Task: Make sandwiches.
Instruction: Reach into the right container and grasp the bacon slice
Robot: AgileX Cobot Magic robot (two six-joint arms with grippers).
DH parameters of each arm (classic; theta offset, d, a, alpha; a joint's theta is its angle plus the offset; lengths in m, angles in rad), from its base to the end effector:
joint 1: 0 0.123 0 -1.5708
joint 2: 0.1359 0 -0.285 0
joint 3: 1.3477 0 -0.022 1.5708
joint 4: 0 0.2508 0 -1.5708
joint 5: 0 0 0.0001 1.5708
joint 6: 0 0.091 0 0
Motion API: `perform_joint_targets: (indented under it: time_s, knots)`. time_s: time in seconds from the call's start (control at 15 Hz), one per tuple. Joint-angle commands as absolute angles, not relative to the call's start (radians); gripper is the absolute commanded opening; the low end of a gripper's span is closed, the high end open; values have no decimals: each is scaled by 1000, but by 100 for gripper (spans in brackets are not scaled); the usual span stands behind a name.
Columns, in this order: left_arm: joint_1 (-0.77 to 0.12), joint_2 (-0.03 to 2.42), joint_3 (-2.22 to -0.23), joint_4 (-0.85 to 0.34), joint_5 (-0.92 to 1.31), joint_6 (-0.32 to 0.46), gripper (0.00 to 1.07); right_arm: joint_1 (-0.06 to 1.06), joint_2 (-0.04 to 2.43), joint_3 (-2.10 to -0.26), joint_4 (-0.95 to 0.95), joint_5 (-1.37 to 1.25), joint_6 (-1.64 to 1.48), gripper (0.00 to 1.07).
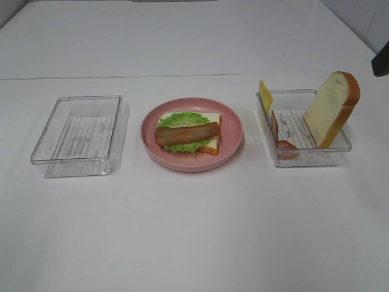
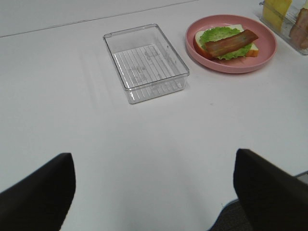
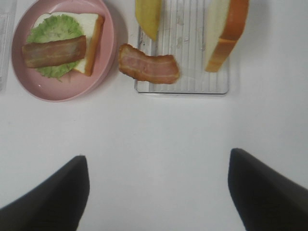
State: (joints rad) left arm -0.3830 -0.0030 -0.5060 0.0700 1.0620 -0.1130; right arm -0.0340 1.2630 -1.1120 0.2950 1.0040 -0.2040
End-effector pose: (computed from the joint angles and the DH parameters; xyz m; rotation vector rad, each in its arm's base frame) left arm -0.0036 0.0075 0.2790 0.2712 2.0241 -0.2277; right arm 0.2475 0.0139 0.3333 -0.0973 2.5948 0.2965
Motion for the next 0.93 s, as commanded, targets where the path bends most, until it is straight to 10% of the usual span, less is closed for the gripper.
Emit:
perform_joint_targets:
  time_s: [0.07,0.93]
  knots:
    - [-380,-2,-501,67,1051,-114,85,-13,1396,-1206,334,1035,-237,73]
    - [-380,-2,-501,67,1051,-114,85,249,2037,-1585,183,1051,-66,65]
